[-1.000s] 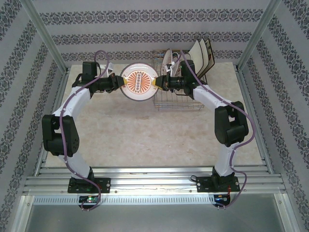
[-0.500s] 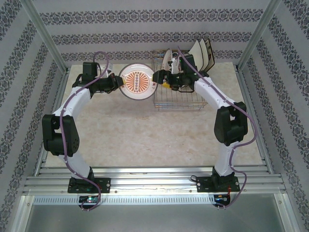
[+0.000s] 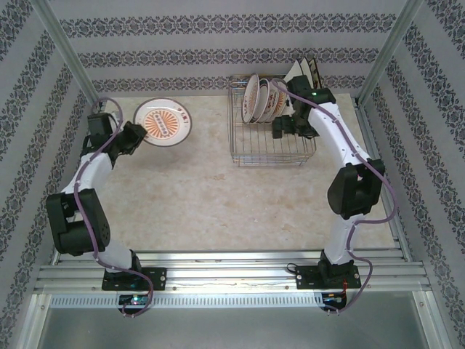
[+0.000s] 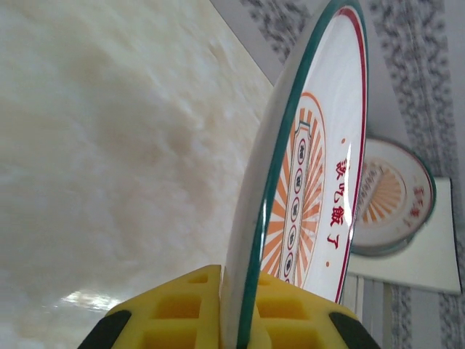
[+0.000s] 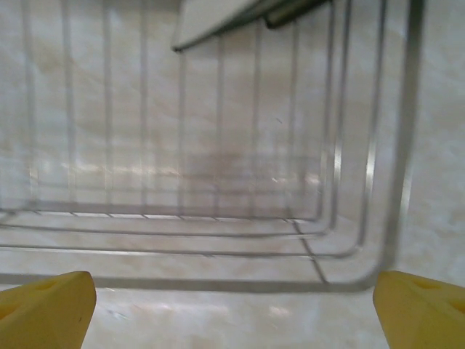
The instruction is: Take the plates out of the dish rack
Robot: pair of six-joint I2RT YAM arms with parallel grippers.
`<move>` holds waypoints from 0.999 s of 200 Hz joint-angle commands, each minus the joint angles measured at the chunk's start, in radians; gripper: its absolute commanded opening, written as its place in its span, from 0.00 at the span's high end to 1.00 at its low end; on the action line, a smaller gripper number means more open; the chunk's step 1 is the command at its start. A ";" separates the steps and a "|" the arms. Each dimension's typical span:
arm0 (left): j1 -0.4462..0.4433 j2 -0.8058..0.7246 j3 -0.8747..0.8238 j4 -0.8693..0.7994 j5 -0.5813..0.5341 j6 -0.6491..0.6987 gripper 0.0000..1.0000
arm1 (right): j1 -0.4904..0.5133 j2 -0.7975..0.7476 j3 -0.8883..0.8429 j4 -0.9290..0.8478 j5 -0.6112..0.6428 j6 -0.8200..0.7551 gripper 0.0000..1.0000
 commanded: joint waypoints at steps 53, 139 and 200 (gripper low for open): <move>0.106 0.038 -0.030 0.184 -0.136 -0.082 1.00 | -0.063 -0.122 -0.090 -0.067 0.014 -0.072 0.02; 0.173 0.262 0.043 0.286 -0.182 -0.103 1.00 | -0.089 -0.131 -0.129 -0.063 0.020 -0.082 0.02; 0.176 0.424 0.154 0.271 -0.209 -0.095 1.00 | -0.097 -0.130 -0.123 -0.066 0.019 -0.086 0.02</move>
